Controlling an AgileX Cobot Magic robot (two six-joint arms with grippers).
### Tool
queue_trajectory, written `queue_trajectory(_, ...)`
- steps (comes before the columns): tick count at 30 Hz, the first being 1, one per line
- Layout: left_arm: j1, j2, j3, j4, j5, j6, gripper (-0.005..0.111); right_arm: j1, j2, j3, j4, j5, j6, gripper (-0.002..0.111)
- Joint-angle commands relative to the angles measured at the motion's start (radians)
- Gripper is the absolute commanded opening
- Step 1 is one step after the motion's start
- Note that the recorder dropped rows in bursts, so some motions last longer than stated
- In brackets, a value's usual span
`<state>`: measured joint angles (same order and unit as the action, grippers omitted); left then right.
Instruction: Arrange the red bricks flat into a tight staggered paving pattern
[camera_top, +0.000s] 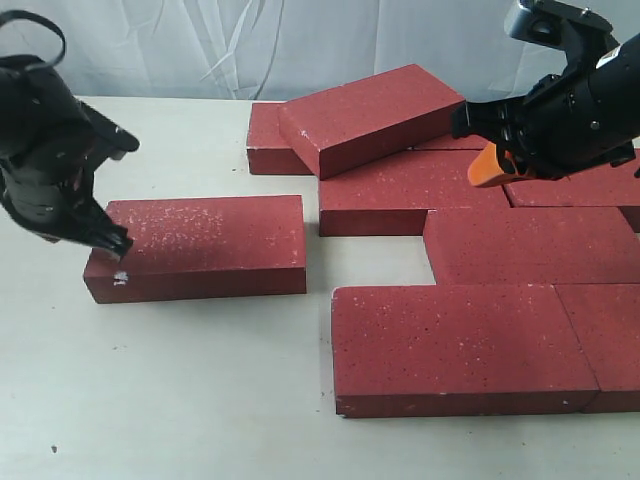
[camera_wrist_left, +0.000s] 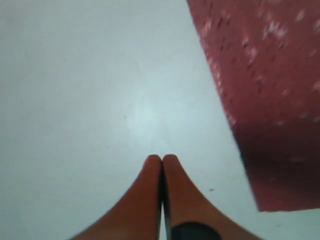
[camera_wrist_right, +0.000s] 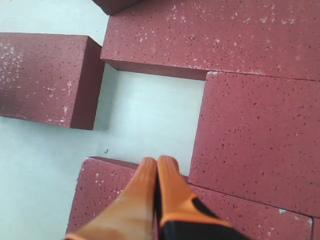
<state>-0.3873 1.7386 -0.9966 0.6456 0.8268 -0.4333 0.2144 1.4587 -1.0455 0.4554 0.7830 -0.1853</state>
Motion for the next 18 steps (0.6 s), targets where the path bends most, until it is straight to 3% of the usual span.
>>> queue_trajectory(1,-0.003,-0.074,-0.015,-0.195,-0.208,-0.010,0.000,-0.002,0.000,-0.004,-0.001,-0.007,-0.005,-0.001)
queue_trajectory(8,-0.003,-0.061,-0.015,-0.408,-0.396,0.012,0.000,-0.002,0.000,-0.004,-0.001,-0.009,-0.005,-0.001)
queue_trajectory(18,-0.005,0.002,-0.015,-0.569,-0.437,0.112,0.000,-0.002,0.000,-0.004,-0.001,-0.009,-0.005,-0.001)
